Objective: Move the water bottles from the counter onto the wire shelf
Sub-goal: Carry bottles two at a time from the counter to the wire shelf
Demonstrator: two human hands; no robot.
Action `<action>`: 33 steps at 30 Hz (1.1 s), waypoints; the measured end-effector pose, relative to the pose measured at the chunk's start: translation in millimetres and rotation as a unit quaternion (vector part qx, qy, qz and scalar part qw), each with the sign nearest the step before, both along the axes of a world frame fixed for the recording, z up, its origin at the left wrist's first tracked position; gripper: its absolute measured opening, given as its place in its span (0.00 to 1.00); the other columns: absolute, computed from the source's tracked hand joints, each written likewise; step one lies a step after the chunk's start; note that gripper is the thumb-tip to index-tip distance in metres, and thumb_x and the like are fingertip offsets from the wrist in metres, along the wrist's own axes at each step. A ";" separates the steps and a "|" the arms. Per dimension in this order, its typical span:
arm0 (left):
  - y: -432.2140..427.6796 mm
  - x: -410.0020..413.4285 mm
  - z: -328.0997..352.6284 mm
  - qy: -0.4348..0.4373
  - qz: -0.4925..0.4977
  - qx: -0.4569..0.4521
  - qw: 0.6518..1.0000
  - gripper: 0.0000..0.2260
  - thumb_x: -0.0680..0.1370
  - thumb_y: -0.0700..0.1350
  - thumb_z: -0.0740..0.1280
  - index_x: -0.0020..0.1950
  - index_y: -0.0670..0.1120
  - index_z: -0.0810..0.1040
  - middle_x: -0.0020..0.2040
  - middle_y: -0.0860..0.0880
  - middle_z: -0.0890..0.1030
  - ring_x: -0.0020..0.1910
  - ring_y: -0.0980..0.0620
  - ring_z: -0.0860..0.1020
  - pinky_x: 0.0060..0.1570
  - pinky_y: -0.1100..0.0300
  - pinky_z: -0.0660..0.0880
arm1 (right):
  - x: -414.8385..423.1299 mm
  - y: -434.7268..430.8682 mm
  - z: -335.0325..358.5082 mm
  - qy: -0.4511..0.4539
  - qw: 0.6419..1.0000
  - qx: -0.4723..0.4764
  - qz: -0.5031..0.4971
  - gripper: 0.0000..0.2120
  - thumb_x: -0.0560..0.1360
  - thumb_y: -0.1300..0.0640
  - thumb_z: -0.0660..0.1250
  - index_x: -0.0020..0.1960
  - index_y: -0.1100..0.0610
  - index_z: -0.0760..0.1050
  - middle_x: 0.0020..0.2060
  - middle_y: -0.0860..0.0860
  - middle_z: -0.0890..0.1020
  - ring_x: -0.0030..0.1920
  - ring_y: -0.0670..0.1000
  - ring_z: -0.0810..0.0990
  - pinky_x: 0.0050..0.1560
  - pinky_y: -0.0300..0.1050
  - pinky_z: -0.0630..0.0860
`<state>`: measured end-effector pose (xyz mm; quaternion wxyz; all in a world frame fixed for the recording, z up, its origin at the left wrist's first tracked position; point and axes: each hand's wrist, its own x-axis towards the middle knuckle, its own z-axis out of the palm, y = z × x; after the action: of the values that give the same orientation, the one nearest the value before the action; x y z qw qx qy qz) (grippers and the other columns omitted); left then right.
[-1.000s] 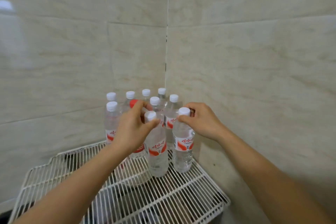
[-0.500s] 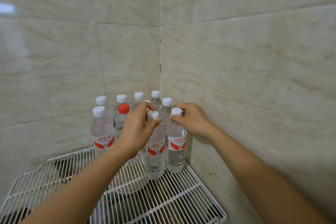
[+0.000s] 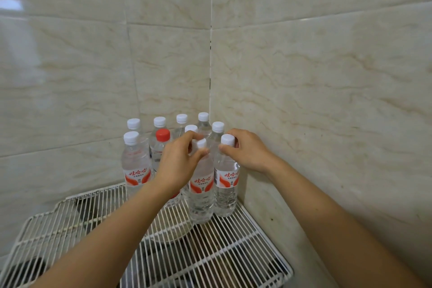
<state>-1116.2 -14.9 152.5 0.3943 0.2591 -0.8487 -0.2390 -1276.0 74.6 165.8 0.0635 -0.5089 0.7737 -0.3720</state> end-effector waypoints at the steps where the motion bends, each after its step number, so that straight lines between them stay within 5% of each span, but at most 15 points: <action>1: -0.2 -0.3 -1.2 0.003 0.002 0.002 1.000 0.16 0.74 0.49 0.70 0.60 0.47 0.76 0.50 0.47 0.82 0.48 0.51 0.78 0.50 0.54 0.77 | 0.5 0.7 -0.2 0.004 1.000 0.000 0.002 0.07 0.75 0.49 0.67 0.48 0.52 0.76 0.42 0.46 0.79 0.44 0.50 0.79 0.46 0.51 0.77; 7: 2.6 -0.9 -5.3 0.003 -0.009 0.013 1.000 0.19 0.74 0.47 0.69 0.65 0.47 0.74 0.59 0.47 0.80 0.56 0.50 0.78 0.56 0.55 0.76 | 0.9 3.5 0.2 0.020 1.000 -0.004 0.013 0.05 0.76 0.51 0.67 0.49 0.52 0.75 0.39 0.44 0.76 0.40 0.46 0.75 0.46 0.49 0.76; 13: 9.0 8.5 -16.0 -0.015 -0.023 -0.009 1.000 0.26 0.76 0.45 0.67 0.72 0.57 0.64 0.69 0.52 0.73 0.68 0.50 0.69 0.65 0.48 0.70 | 11.1 4.2 -19.6 0.056 0.996 -0.070 -0.025 0.10 0.77 0.47 0.64 0.56 0.49 0.75 0.49 0.47 0.77 0.49 0.49 0.76 0.49 0.47 0.75; 19: 12.4 14.9 -27.4 -0.013 -0.013 0.010 1.000 0.34 0.76 0.46 0.67 0.75 0.59 0.52 0.70 0.52 0.71 0.68 0.52 0.70 0.64 0.51 0.73 | 17.7 8.3 -32.1 0.051 0.991 -0.101 -0.074 0.20 0.75 0.48 0.68 0.65 0.48 0.70 0.54 0.46 0.73 0.56 0.49 0.75 0.56 0.52 0.77; 25: 15.1 27.6 -42.4 -0.018 -0.002 0.018 1.000 0.33 0.76 0.48 0.67 0.75 0.59 0.53 0.70 0.52 0.72 0.68 0.52 0.70 0.64 0.51 0.72 | 33.3 18.2 -41.6 0.082 0.981 -0.124 -0.123 0.29 0.74 0.47 0.69 0.71 0.53 0.63 0.61 0.50 0.72 0.60 0.51 0.73 0.58 0.51 0.75; 29: 18.3 44.3 -46.4 -0.019 0.018 0.025 0.999 0.30 0.76 0.49 0.67 0.75 0.56 0.56 0.70 0.53 0.71 0.66 0.57 0.70 0.65 0.56 0.68 | 56.9 20.2 -37.1 0.064 0.977 -0.163 -0.118 0.25 0.75 0.51 0.69 0.69 0.55 0.66 0.59 0.49 0.72 0.55 0.46 0.70 0.51 0.41 0.68; 33: 16.2 81.5 -53.8 -0.034 0.052 0.028 0.998 0.26 0.77 0.52 0.64 0.74 0.55 0.60 0.70 0.52 0.71 0.68 0.52 0.69 0.65 0.49 0.71 | 95.3 11.5 -37.5 0.079 0.979 -0.182 -0.040 0.20 0.75 0.54 0.69 0.65 0.56 0.70 0.54 0.48 0.73 0.52 0.46 0.70 0.51 0.42 0.70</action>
<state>-1034.7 1.4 98.7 0.3695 0.3218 -0.8400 -0.2332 -1180.7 86.1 128.3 -0.1062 -0.5085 0.7150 -0.4679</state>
